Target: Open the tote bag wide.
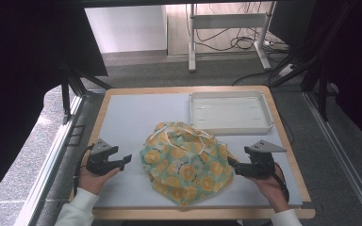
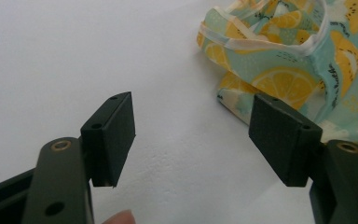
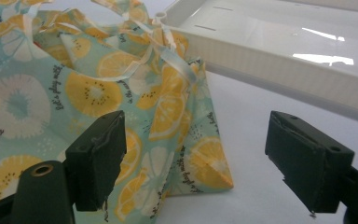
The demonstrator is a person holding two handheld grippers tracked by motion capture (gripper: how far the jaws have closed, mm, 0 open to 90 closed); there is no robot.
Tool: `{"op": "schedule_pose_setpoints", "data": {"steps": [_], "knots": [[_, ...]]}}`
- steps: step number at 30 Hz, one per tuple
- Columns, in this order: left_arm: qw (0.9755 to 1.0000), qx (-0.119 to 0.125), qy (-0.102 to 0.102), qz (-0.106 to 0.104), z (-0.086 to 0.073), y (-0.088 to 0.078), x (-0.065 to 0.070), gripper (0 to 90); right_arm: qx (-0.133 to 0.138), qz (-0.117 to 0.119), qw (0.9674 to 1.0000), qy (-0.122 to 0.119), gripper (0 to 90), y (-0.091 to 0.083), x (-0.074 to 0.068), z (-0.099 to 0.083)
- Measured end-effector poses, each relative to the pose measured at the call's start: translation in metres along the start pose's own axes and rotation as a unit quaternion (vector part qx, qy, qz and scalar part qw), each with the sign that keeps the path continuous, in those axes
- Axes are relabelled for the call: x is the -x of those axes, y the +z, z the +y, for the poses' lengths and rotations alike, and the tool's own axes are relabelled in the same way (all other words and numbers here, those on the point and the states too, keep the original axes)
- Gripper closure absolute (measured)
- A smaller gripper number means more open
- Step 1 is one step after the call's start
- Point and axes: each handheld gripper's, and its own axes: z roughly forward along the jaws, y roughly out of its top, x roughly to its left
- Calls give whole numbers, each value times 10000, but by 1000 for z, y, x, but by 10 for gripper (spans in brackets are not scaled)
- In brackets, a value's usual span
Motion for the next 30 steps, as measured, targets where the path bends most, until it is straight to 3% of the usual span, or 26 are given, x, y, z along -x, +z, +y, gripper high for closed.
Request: {"op": "schedule_pose_setpoints", "data": {"steps": [5, 14, 19, 23, 30], "knots": [[10000, 66, 7, 3, -2, -2, 0, 321, 91, 2, 10000, 24, 208, -4, -1, -1], [9999, 34, 53, -108, -7, -3, -2, 324, 18, 55, 9999, 126, 225, 3, 2, -3], [9998, 150, 51, -96, -7, -8, -1, 326, 12, 82, 9999, 106, 229, 1, -1, -3], [9998, 183, -28, -84, -8, -12, -1, 326, -12, 52, 9999, 123, 229, 2, 0, -4], [9996, 150, -24, -246, -7, -7, 0, 334, -2, -15, 9999, 163, 235, -1, 7, -5]]}}
